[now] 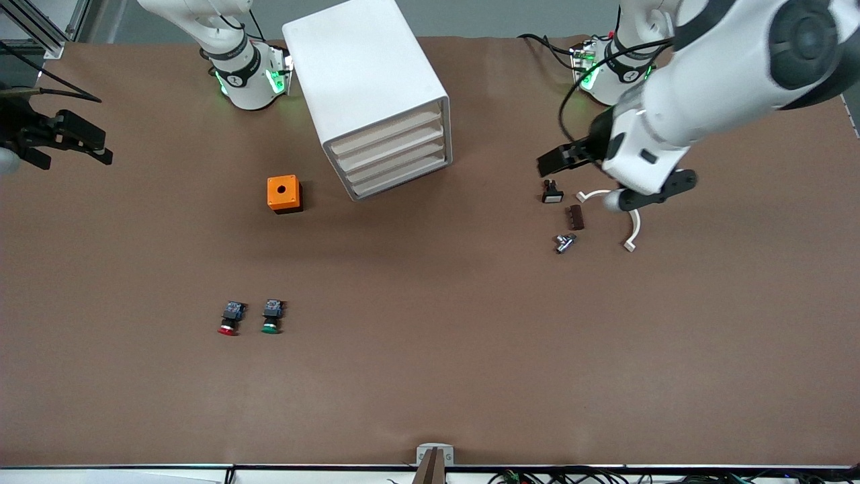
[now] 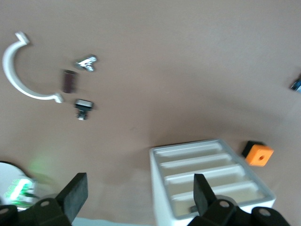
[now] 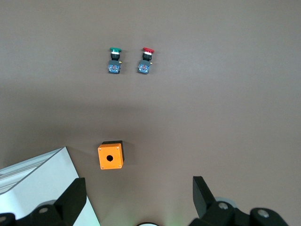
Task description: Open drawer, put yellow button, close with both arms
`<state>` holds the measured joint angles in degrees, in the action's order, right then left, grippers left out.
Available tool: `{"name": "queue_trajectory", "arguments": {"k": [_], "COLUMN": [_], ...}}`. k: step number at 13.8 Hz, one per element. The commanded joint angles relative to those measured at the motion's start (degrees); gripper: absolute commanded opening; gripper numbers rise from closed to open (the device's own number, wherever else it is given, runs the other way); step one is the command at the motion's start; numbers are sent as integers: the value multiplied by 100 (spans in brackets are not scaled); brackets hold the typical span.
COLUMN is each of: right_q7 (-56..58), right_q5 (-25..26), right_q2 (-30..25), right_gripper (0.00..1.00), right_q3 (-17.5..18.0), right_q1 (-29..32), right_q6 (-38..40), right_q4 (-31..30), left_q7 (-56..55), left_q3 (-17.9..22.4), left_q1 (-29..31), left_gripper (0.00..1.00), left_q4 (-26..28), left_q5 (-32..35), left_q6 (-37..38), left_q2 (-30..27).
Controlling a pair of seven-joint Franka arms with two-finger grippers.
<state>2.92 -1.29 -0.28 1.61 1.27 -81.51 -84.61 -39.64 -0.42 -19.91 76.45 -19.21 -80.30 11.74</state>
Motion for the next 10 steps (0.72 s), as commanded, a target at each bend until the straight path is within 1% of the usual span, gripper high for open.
{"name": "queue_trajectory", "arguments": {"k": [1,2,3,6,8,10], "right_q7": [-63,-63,-63,-63,-54,-54], "right_q5": [-64,-64,-64,-55,-55,-55], "right_q2": [-165,-165,-165,-157,-148,-157], "right_gripper": [100,100,100,100,100,100], "right_q3": [-29,-38,-47,-56,-56,-56], "right_q1": [-4,4,13,92,154,163], "right_q6": [-84,-84,-84,-93,-93,-84], "right_q4": [-161,-161,-161,-161,-161,-161], "left_q7": [823,1104,1377,2247,2713,2891], "left_q3": [-63,-63,-63,-63,-72,-72], "left_q1": [407,522,723,1189,1462,1586], "left_gripper": [99,99,99,99,99,99], "left_q4": [160,168,229,615,984,1641], "left_q5": [371,548,585,909,1111,1261], "left_q6": [399,531,576,568,454,-9], "left_q2": [-171,-189,-215,-522,-803,-1250]}}
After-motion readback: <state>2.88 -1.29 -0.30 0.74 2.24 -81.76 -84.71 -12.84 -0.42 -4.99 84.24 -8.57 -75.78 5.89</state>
